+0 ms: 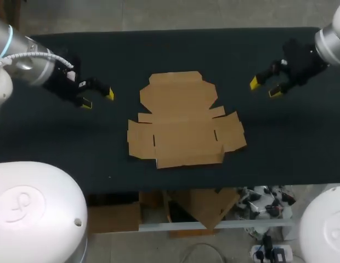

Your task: Assemble the packaging by folding the flat box into shape, placing the metal phone stand inside, and closing the box properly

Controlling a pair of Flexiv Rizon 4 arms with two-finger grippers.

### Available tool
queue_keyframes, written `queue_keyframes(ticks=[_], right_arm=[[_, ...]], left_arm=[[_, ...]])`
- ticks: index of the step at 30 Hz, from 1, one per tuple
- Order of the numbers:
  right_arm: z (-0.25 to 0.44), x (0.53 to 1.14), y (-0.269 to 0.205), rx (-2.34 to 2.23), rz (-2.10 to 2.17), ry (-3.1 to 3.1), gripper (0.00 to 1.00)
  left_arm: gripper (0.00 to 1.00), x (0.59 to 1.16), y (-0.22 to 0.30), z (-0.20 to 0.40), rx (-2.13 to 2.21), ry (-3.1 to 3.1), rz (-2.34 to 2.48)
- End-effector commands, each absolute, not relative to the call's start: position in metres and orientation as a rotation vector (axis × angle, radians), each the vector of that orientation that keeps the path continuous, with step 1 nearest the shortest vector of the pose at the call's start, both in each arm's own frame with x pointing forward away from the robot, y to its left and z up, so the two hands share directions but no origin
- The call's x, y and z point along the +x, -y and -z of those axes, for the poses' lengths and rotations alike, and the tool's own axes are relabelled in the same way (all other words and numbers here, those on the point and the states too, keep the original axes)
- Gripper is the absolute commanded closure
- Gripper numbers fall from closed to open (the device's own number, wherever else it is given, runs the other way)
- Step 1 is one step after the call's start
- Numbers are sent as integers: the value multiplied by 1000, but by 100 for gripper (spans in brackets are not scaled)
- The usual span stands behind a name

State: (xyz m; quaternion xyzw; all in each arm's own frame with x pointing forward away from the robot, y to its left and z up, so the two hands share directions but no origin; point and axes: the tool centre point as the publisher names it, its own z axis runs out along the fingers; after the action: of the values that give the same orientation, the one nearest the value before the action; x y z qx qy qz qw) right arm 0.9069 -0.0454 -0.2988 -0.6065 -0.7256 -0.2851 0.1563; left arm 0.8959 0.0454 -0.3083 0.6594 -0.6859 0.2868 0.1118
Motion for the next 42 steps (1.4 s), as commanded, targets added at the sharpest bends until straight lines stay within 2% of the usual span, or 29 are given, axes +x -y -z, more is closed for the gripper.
queue_keyframes(ticks=[1,22,24,25,26,28,29,30,42], right_arm=[[298,902,43,-1749,821,2084,0],[305,922,43,-1748,826,2056,0],[308,926,43,-1749,822,2049,25],[310,928,42,-1748,821,2048,51],[311,929,42,-1748,821,2042,57],[314,931,41,-1747,821,2037,73],[315,933,41,-1747,822,2034,93],[317,934,40,-1748,822,2033,100],[329,944,32,-1725,822,2042,100]], left_arm=[[0,898,-45,307,1934,2015,-821],[0,916,-46,312,1917,2032,-843],[2,918,-45,314,1899,2050,-857],[33,920,-44,316,1900,2049,-858],[51,922,-44,318,1901,2041,-857],[80,925,-42,321,1901,2018,-844],[93,927,-41,322,1900,2015,-837],[100,927,-39,324,1896,2013,-833],[100,926,-23,339,1855,2026,-816]])
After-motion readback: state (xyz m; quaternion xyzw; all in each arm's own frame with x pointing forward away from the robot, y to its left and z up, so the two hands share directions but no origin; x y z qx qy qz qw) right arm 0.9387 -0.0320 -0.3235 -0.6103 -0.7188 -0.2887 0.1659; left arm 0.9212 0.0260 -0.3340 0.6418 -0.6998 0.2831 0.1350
